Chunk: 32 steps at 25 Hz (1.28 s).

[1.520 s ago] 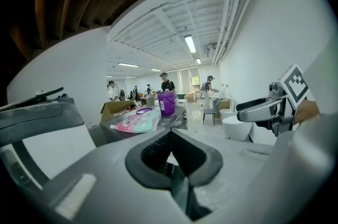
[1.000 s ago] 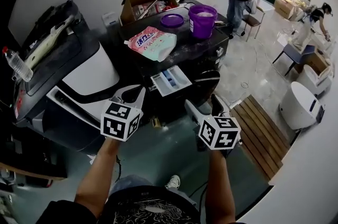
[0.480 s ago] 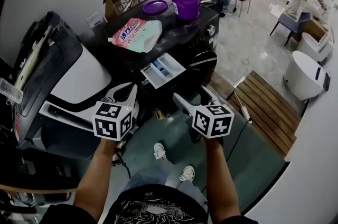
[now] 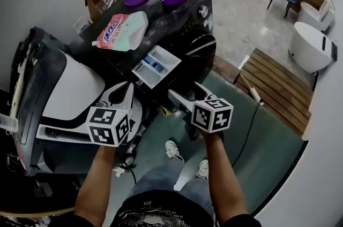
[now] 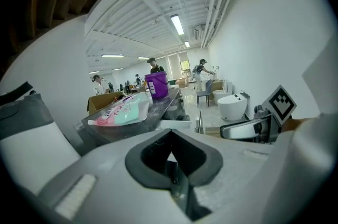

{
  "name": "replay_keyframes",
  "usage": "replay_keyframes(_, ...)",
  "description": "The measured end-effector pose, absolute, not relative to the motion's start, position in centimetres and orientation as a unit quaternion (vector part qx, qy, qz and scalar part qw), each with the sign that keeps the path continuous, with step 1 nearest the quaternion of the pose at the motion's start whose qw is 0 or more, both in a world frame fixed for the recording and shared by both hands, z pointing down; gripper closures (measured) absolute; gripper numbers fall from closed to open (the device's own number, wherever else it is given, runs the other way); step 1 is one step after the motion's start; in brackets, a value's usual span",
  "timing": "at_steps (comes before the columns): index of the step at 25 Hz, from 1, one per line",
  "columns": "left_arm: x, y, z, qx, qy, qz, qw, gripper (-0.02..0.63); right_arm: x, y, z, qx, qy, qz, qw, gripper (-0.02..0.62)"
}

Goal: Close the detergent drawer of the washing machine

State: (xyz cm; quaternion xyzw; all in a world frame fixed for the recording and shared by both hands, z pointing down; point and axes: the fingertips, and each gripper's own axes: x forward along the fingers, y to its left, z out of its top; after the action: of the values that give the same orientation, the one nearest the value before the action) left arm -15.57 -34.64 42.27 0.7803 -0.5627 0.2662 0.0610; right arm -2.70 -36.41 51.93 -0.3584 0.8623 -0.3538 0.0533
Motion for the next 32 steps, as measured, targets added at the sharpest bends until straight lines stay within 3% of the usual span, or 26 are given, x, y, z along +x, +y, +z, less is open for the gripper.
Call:
replay_keyframes(12, -16.8, -36.9, 44.3, 0.787, -0.545, 0.284, 0.055, 0.606, -5.5, -38.4, 55.6, -0.338, 0.841, -0.408, 0.108, 0.18)
replay_keyframes(21, -16.7, -38.6, 45.5, 0.797, -0.524, 0.296, 0.052, 0.606, -6.2, -39.6, 56.7, -0.291, 0.794, -0.489, 0.214, 0.196)
replay_keyframes(32, -17.4, -39.3, 46.1, 0.797, -0.524, 0.296, 0.054, 0.606, -6.5, -40.2, 55.9, -0.259, 0.772, -0.508, 0.281, 0.221)
